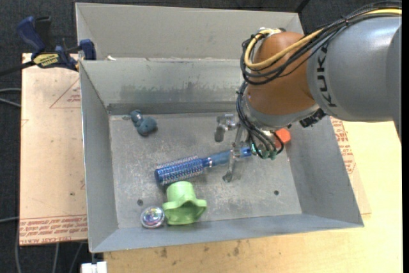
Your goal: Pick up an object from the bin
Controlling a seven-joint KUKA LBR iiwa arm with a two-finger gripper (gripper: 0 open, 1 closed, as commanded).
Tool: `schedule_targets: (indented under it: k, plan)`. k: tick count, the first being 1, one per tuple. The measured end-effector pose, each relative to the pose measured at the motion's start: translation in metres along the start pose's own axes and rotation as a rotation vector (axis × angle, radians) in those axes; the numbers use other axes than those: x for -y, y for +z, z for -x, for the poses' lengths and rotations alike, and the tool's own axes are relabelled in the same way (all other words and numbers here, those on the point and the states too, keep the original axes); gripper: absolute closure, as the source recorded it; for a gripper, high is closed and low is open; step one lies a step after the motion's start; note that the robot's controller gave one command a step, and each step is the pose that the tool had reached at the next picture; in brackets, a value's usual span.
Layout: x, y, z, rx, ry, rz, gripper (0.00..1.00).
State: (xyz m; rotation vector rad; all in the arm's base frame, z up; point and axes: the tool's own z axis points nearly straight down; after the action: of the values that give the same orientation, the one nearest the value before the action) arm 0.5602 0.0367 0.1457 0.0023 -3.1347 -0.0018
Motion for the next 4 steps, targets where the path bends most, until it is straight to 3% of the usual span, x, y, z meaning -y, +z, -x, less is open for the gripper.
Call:
schedule_targets:
  k: [1,4]
  plan:
    - [-0.0124,0.0803,0.0197,0.003,-0.057,0.000,0.00]
    - [-0.0134,0.0790,0.0217,0.008,-0.053,0.000,0.00]
